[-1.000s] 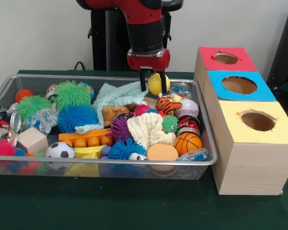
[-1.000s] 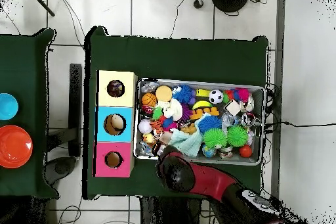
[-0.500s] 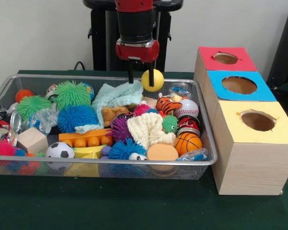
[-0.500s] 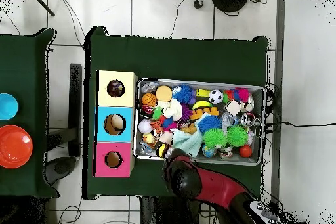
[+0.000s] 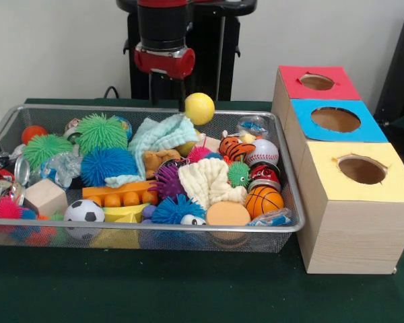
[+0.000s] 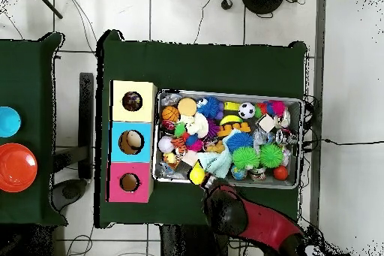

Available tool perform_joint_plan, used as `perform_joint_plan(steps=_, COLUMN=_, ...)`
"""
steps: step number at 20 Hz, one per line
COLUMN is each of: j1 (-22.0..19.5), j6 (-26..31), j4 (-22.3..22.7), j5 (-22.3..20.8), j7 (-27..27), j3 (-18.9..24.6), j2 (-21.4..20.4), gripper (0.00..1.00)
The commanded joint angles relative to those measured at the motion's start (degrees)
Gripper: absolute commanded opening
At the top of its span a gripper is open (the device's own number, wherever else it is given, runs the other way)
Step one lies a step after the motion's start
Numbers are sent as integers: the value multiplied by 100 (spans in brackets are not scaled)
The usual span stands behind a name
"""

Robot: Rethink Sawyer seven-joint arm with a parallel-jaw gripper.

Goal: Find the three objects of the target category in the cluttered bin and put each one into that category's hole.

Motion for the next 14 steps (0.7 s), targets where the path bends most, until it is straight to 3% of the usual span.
perform_joint_plan(steps=1, j1=-575, j6=825, j4=-627, j5=-659, j7=-488, j3=-102, j2=72, gripper=100)
perform_joint_plan(steps=14, j1=-1510, j6=1091, j4=-1202, j5=-1742, j7=-651, j3=336, j2=431, gripper=100)
